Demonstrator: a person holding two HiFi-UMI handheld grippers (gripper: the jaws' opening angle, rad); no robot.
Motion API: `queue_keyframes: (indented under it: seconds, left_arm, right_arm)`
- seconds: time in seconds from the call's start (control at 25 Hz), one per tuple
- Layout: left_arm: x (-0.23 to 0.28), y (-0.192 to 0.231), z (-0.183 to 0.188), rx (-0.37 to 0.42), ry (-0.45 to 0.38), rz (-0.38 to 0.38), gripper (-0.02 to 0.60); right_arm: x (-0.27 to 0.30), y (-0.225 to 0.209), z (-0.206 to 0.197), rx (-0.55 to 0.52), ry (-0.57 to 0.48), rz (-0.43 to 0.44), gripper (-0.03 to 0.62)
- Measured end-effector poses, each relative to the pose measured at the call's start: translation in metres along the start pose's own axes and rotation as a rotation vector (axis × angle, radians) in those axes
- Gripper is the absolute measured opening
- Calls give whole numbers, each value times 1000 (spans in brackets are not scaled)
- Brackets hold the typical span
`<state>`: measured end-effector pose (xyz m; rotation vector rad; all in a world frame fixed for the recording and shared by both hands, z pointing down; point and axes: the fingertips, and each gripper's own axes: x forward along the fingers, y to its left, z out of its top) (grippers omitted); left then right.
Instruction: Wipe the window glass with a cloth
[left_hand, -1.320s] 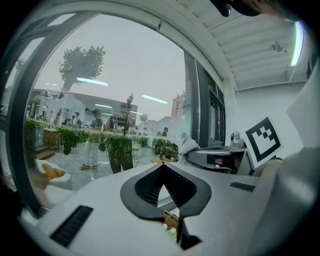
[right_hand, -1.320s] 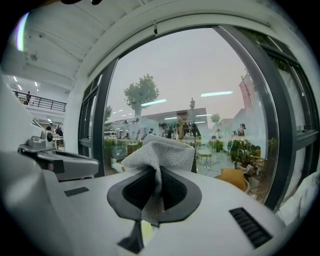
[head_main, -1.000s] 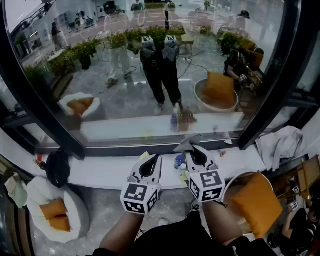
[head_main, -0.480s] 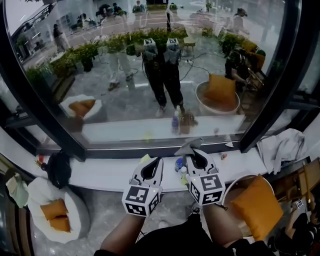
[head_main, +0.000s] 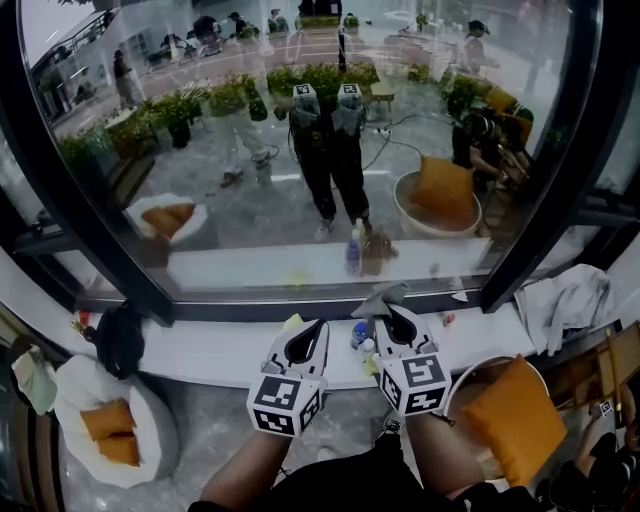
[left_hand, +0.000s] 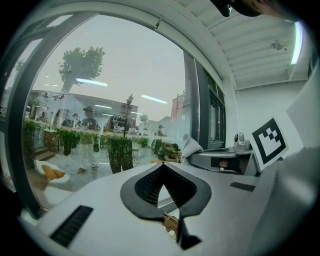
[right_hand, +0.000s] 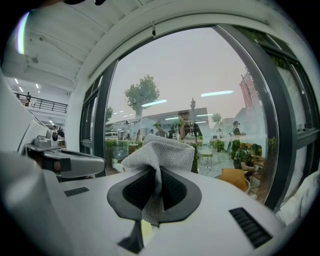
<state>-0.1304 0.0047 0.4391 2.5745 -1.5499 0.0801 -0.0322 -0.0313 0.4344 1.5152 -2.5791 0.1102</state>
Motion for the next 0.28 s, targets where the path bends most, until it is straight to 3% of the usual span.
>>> queue_keyframes:
  seconds: [0.28]
  left_arm:
    - [-6,-8,-3,4,-1,-6,8]
  right_arm:
    - [-11,1,-3,-3,-3,-7,40]
